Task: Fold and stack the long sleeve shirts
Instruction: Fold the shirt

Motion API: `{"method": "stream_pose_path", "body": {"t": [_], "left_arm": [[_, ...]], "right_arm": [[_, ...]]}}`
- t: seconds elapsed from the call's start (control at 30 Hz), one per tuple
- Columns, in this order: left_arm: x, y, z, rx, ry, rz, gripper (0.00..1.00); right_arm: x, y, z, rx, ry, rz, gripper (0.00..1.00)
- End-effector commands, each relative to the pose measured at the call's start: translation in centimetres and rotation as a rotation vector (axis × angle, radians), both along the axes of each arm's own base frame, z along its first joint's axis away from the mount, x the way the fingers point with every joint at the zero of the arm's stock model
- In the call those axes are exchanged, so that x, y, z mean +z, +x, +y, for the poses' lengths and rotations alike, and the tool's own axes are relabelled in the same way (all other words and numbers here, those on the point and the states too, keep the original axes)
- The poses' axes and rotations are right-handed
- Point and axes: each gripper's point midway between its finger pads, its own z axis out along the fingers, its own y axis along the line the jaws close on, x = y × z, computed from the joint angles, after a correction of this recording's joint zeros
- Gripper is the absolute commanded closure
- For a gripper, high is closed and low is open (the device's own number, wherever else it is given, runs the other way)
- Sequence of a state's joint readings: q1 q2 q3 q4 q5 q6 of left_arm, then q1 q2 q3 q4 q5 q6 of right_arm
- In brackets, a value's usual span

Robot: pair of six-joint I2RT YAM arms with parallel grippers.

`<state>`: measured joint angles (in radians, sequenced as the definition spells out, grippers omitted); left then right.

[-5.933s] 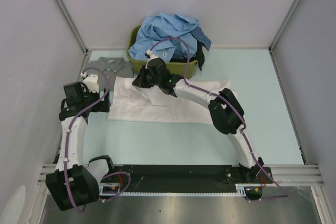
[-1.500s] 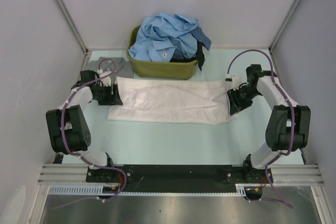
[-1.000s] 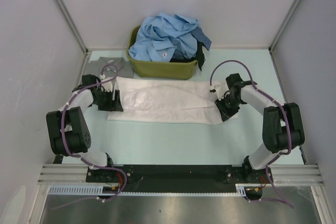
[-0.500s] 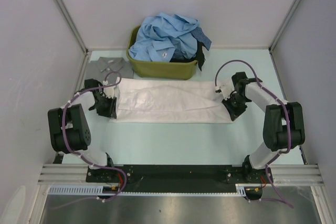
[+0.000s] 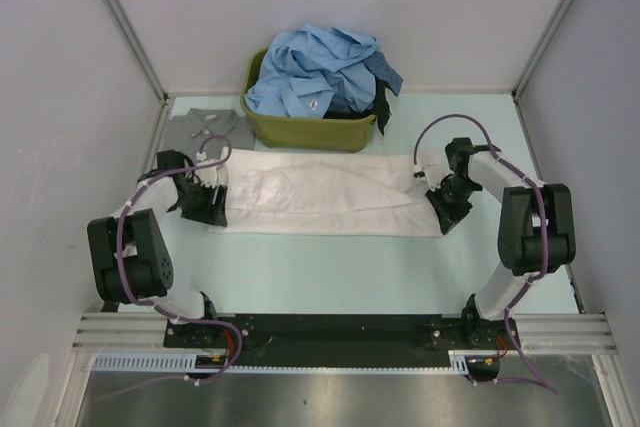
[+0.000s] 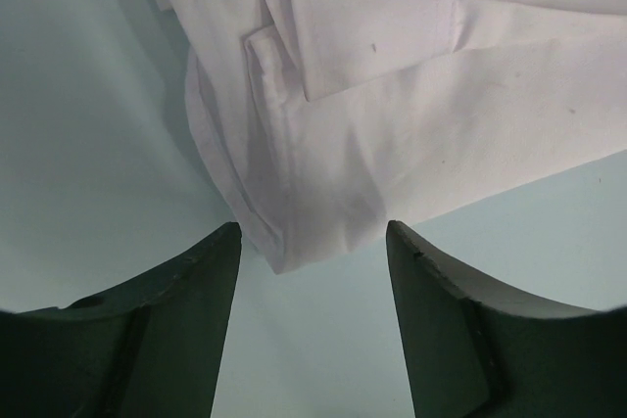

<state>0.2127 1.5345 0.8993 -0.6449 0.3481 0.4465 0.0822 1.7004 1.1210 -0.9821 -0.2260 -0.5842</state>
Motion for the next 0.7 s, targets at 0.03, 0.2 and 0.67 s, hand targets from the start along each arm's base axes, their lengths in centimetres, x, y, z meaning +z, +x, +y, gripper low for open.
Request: {"method": "stream_pose_path", "body": {"t": [0.03,0.2,0.67], "left_arm": [[1.1,-0.1,-0.7,-0.043,-0.032,-0.039,0.34],[2.5,-0.2,-1.5,-0.111,-0.053,-0.090,0.34],[6.0,0.8,-8.7,-0.451,-0.086,-0.261,0.30]], "right_arm": [[-1.2,0.6,-1.7,-0.095,-0.033,0.032,1.00],[-2.3,1.3,-7.5,-0.180,-0.132,0.042,1.00],[1.8,23.3,-19.3,-0.327,-0.320,-0.297,0.61]]}}
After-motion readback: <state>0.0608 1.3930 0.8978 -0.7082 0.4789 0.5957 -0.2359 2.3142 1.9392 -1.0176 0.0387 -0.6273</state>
